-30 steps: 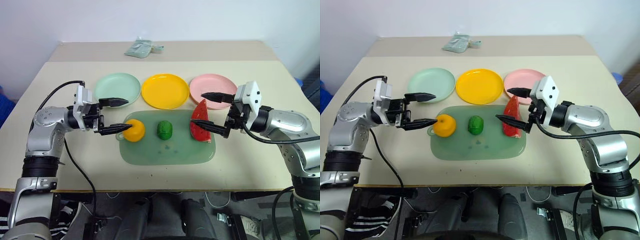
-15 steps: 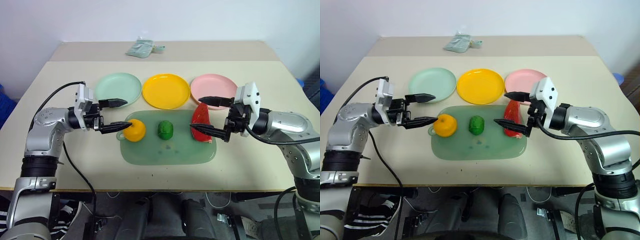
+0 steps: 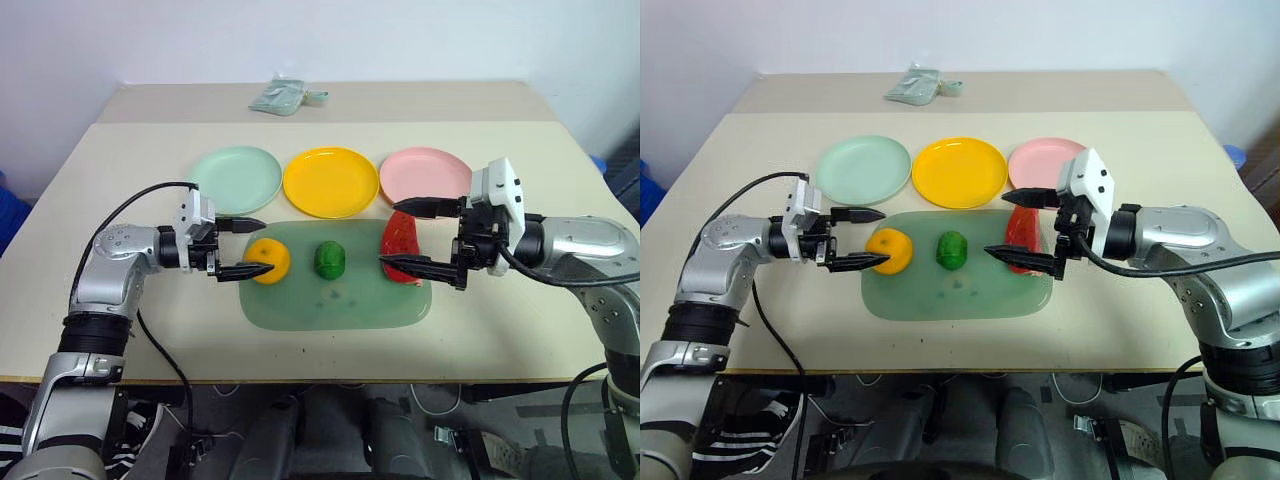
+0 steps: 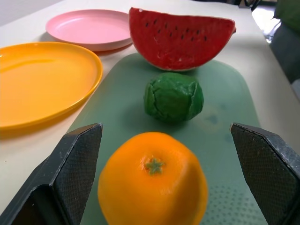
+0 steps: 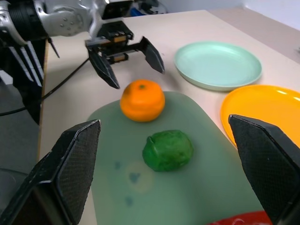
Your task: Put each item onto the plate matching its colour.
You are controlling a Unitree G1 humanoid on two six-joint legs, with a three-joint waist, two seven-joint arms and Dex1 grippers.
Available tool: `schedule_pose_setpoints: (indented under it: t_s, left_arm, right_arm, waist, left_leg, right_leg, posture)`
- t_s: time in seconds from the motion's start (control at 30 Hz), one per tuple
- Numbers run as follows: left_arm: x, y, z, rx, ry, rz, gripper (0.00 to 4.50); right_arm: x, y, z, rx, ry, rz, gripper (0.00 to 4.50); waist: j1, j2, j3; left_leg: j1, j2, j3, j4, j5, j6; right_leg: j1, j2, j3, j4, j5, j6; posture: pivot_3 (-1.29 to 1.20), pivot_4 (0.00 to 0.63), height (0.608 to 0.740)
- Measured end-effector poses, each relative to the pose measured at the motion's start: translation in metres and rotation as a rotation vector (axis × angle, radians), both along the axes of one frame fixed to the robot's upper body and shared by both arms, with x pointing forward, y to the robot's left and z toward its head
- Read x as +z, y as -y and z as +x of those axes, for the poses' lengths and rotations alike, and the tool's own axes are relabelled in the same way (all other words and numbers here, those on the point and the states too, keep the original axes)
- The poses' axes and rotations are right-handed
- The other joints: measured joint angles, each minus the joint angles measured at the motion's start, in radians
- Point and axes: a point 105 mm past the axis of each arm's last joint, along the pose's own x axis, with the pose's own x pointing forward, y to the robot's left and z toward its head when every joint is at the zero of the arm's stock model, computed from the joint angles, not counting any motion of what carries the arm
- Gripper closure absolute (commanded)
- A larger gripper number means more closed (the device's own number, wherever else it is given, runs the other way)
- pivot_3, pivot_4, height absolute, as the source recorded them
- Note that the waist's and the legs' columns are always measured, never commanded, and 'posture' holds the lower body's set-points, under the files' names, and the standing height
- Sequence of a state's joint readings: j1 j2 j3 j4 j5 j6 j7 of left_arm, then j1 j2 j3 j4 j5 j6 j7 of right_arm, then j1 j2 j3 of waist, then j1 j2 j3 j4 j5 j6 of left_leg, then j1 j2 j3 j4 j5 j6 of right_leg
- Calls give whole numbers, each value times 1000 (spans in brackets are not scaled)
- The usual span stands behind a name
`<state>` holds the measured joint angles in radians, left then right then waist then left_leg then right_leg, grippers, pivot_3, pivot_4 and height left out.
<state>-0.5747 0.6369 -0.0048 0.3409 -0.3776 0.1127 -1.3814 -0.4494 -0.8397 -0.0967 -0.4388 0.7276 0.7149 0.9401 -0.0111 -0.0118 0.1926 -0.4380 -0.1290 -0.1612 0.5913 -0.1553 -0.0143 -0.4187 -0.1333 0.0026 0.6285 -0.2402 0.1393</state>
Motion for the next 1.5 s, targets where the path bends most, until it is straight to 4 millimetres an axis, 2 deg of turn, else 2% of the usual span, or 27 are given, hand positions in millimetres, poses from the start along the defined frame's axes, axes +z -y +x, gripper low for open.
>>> schedule_pose_setpoints:
  t_s: [0.1,0.2,0.27,0.33,0.53,0.6,0.73,0.8,0.83,0.9,0.97,1.03,1.1,1.23,1.3,1.4,1.5]
  left_arm:
    - [-3,0,7,24,25,43,0]
    - [-18,-2,10,41,10,102,0]
    - [-31,-2,10,35,-8,149,563]
    - [-30,0,13,19,17,177,1124]
    - [-27,18,22,26,60,116,1202]
    - [-13,32,34,49,50,30,1202]
    - [42,46,72,187,168,-97,1202]
    - [63,53,91,276,233,-109,1202]
    - [66,60,99,307,247,-104,1202]
    - [59,77,107,336,241,-78,1202]
    - [39,90,115,390,180,-48,1202]
    - [25,94,120,443,124,-39,1202]
    - [21,96,123,474,103,-41,1202]
    - [20,120,123,478,64,-65,1202]
    - [15,125,121,475,31,-74,152]
    - [10,125,122,492,16,-61,28]
    - [17,123,123,483,42,-53,28]
  right_arm:
    - [-2,0,-2,2,-8,-6,38]
    - [-6,3,-6,5,-34,-20,38]
    - [-6,4,-7,4,-39,-22,0]
    - [-4,5,-7,1,-36,-14,0]
    - [-2,5,-6,-10,-30,-10,0]
    - [1,5,-4,-23,-15,-5,0]
    - [9,11,10,-99,41,19,0]
    - [9,19,24,-182,76,0,0]
    - [9,25,34,-244,93,-8,0]
    - [12,38,54,-361,127,-9,0]
    - [14,48,66,-448,141,-4,0]
    - [12,52,69,-476,142,-9,0]
    - [12,52,68,-477,139,-9,0]
    - [6,49,63,-464,130,-8,0]
    - [7,47,61,-457,136,-5,0]
    - [8,49,59,-467,134,0,0]
    - [9,50,58,-466,125,10,0]
  waist:
    - [2,0,0]
    - [1,0,0]
    - [-1,0,0]
    - [1,0,-1]
    - [6,1,-2]
    - [12,-1,0]
    - [19,-2,0]
    - [21,-2,0]
    - [22,-2,0]
    - [22,-2,0]
    - [22,-2,0]
    - [15,-3,1]
    - [9,-3,1]
    - [2,-3,0]
    - [-3,-3,0]
    - [-9,-3,0]
    - [-6,-3,0]
  left_leg:
    - [-3,0,0,1,0,0]
    - [-4,0,0,1,0,0]
    - [-4,0,0,1,0,0]
    - [-4,0,0,2,0,0]
    - [-4,0,0,3,0,1]
    - [-6,0,-1,5,1,1]
    - [-6,-1,0,5,1,1]
    - [-6,-2,1,5,1,1]
    - [-6,-2,1,5,1,1]
    - [-6,-2,1,6,1,1]
    - [-6,-2,1,5,1,1]
    - [-7,-2,1,5,0,2]
    - [-7,-2,1,5,0,2]
    - [-7,-3,1,7,1,2]
    - [-7,-3,1,7,1,2]
    - [-6,-3,1,7,1,2]
    - [-6,-3,1,7,1,2]
  right_leg:
    - [-2,0,0,0,2,3]
    - [-4,0,0,0,2,3]
    - [-4,0,0,1,2,3]
    - [-4,0,0,1,2,3]
    - [-3,0,-1,1,2,3]
    - [-4,1,-2,1,2,4]
    - [-4,0,-2,1,3,4]
    - [-4,0,-2,1,3,5]
    - [-3,0,-2,1,3,6]
    - [-3,0,-2,1,3,6]
    - [-4,0,-2,1,4,6]
    - [-5,0,-2,2,4,6]
    - [-6,0,-2,3,4,6]
    - [-3,0,-2,3,5,8]
    - [-3,0,-2,3,5,8]
    - [-3,0,-2,3,5,8]
    - [-3,0,-2,3,5,8]
  posture:
    - [0,150,740]
    - [0,150,740]
    - [0,150,740]
    - [0,150,740]
    - [0,150,740]
    - [0,150,740]
    - [0,150,740]
    - [0,150,740]
    - [0,150,740]
    - [0,150,740]
    - [0,150,740]
    - [0,150,740]
    - [0,150,740]
    - [0,150,740]
    - [0,150,740]
    - [0,150,740]
    - [0,150,740]
